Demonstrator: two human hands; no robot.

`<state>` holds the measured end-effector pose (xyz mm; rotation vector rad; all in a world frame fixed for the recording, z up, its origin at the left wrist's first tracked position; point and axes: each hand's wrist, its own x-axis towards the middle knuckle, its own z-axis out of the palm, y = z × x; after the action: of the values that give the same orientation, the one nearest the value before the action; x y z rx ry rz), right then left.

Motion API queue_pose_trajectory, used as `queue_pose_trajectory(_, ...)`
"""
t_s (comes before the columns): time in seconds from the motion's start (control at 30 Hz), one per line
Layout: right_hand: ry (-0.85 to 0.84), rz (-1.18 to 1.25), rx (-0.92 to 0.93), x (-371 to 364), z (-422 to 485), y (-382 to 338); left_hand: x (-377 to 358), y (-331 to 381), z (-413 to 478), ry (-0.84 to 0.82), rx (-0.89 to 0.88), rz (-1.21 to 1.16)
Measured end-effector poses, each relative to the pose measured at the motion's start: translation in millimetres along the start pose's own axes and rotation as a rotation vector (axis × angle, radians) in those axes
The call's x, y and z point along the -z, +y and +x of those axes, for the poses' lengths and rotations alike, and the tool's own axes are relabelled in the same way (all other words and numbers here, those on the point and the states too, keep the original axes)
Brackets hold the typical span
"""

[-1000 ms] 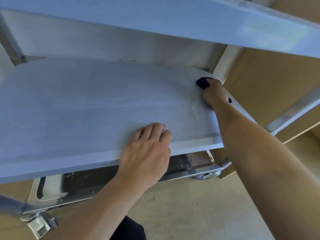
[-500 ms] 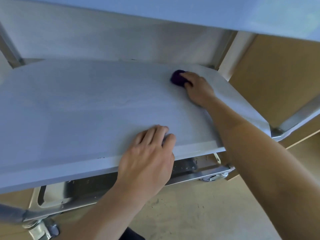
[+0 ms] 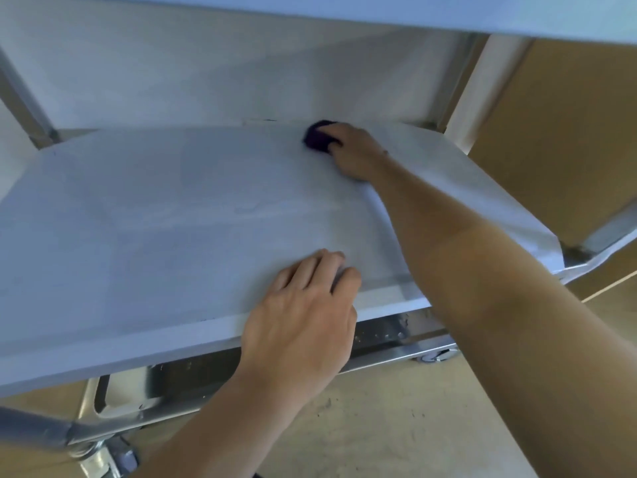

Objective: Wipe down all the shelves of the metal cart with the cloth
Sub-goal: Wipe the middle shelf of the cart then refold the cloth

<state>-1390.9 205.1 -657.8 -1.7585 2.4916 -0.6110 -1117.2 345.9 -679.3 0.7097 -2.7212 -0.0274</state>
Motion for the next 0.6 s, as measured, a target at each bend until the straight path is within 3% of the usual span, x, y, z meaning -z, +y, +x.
queue_pose_trajectory(0.1, -0.027, 0.018, 0.202, -17, -31, -43, 1, -1, -1, 0.011, 0.021, -0.01)
queue_pose_trajectory(0.23, 0.052, 0.048, 0.216, -2, -77, -2, 0, 2, -2, 0.044, 0.027, -0.009)
queue_pose_trajectory(0.37, 0.125, -0.052, -0.221, 37, -81, 67, 0, 3, -1, 0.057, 0.015, -0.022)
queue_pose_trajectory(0.47, 0.134, -0.101, -0.447, 37, -69, 63, -2, 2, 1, 0.059, 0.015, -0.023)
queue_pose_trajectory(0.53, 0.128, -0.084, -0.368, 21, -62, 26, -3, 1, 1, 0.058, 0.027, -0.025)
queue_pose_trajectory(0.6, 0.055, -0.023, -0.135, 2, -64, -17, -4, -1, -1, 0.062, 0.029, -0.008)
